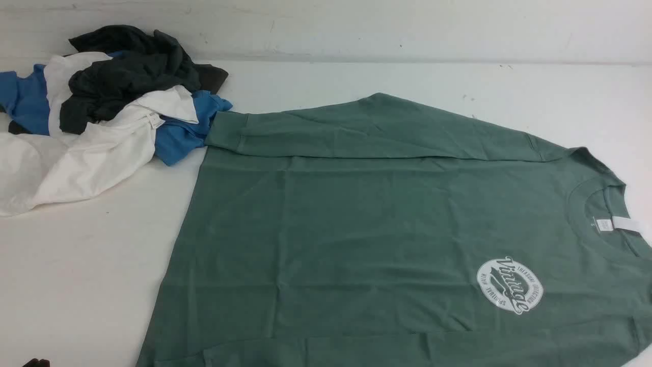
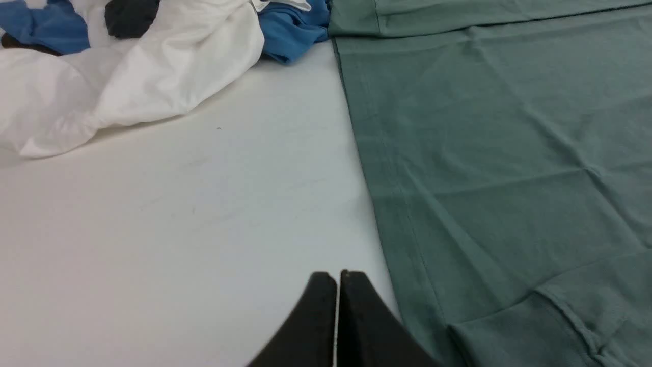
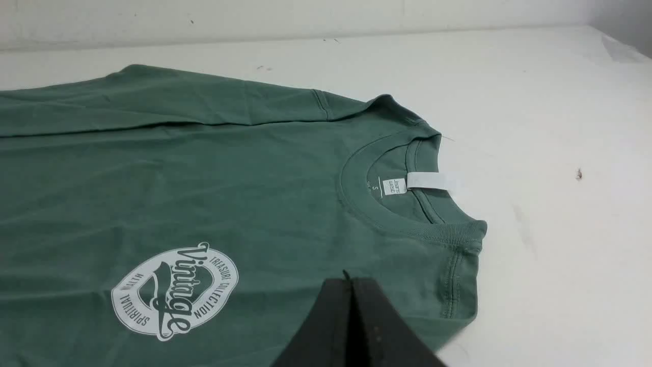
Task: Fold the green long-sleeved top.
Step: Use the left arm to clamp the cuff closest to it
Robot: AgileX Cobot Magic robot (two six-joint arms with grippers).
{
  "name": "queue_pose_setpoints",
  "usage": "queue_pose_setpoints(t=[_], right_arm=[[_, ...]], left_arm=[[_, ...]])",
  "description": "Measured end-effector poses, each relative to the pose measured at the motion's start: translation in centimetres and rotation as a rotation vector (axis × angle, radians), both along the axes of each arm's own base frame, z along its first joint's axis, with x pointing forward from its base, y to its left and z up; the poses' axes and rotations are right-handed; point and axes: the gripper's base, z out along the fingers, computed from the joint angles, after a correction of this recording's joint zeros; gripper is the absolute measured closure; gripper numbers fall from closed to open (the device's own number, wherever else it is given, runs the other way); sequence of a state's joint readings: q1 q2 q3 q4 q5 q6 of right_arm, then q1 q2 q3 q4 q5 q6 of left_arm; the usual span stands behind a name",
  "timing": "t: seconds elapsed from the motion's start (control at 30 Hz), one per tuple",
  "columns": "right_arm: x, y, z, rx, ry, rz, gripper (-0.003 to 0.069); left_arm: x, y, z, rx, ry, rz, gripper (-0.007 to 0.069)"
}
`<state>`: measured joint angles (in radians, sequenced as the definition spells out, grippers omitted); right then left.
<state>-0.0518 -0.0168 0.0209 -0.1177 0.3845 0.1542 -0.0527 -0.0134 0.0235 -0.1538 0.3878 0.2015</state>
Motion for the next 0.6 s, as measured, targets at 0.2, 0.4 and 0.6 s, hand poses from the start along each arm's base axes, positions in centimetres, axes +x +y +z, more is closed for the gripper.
queue_pose_setpoints(t=[0.2,0.4,0.6], right_arm=[[0.00,0.00,0.00,0.000,0.000,0.000,0.0673],[0.00,0.00,0.00,0.000,0.000,0.000,0.0673],[0.00,0.00,0.00,0.000,0.000,0.000,0.0673]], left_arm=[[0.00,0.00,0.00,0.000,0.000,0.000,0.0628],[0.00,0.00,0.00,0.000,0.000,0.000,0.0628],[0.01,0.05,0.00,0.036,-0.006,-0.006,0.0628]])
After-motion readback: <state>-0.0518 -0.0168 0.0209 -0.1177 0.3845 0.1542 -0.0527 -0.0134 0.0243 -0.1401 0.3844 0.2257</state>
